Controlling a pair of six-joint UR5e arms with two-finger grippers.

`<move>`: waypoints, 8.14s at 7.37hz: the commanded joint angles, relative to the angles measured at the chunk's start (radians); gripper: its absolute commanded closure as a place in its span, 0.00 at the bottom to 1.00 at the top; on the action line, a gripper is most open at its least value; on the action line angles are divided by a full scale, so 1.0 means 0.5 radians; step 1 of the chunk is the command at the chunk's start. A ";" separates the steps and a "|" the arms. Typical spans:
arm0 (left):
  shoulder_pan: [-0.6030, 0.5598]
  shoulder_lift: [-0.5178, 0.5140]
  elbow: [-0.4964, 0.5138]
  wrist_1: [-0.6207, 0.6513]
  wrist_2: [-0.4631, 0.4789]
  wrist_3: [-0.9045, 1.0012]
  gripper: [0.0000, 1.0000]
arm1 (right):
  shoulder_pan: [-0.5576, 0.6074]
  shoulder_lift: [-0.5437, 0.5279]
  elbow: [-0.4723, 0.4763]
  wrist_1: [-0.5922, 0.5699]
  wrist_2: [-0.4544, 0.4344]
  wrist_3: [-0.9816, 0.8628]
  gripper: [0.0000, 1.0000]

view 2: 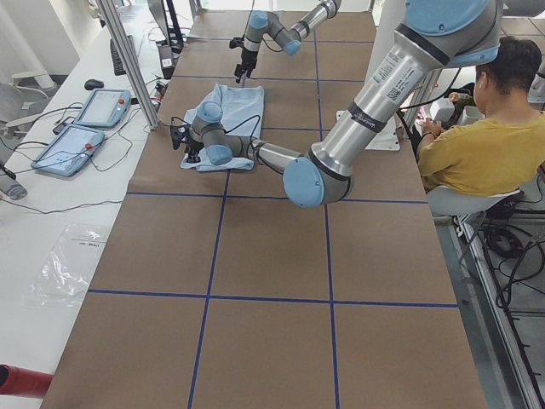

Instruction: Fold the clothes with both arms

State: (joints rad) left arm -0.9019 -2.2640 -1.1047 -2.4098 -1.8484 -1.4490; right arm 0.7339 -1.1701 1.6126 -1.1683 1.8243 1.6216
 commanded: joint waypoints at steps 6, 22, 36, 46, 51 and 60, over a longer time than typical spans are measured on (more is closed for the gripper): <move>0.000 0.052 -0.018 0.003 0.003 0.014 0.52 | -0.204 -0.130 0.091 -0.001 0.018 0.297 1.00; 0.603 0.665 -1.122 0.030 -0.163 -0.807 0.24 | -0.486 -0.799 1.059 -0.004 0.828 0.304 0.00; 0.535 0.509 -0.985 0.469 0.196 -0.442 1.00 | -0.130 -0.421 0.680 0.005 0.616 0.291 0.00; 0.058 0.137 -0.274 -0.147 0.028 -0.185 0.49 | -0.759 0.002 0.475 -0.026 -0.261 0.356 0.00; 0.024 0.202 -0.343 -0.147 -0.003 -0.173 0.49 | -0.915 0.293 0.429 -0.680 -0.405 -0.363 0.00; 0.012 0.282 -0.456 -0.150 -0.028 -0.167 0.49 | -0.824 0.291 0.303 -0.971 -0.480 -1.377 0.00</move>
State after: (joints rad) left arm -0.8952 -2.1378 -1.3102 -2.4851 -1.8622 -1.5324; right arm 0.2790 -1.0165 1.7692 -1.6517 1.5657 0.9735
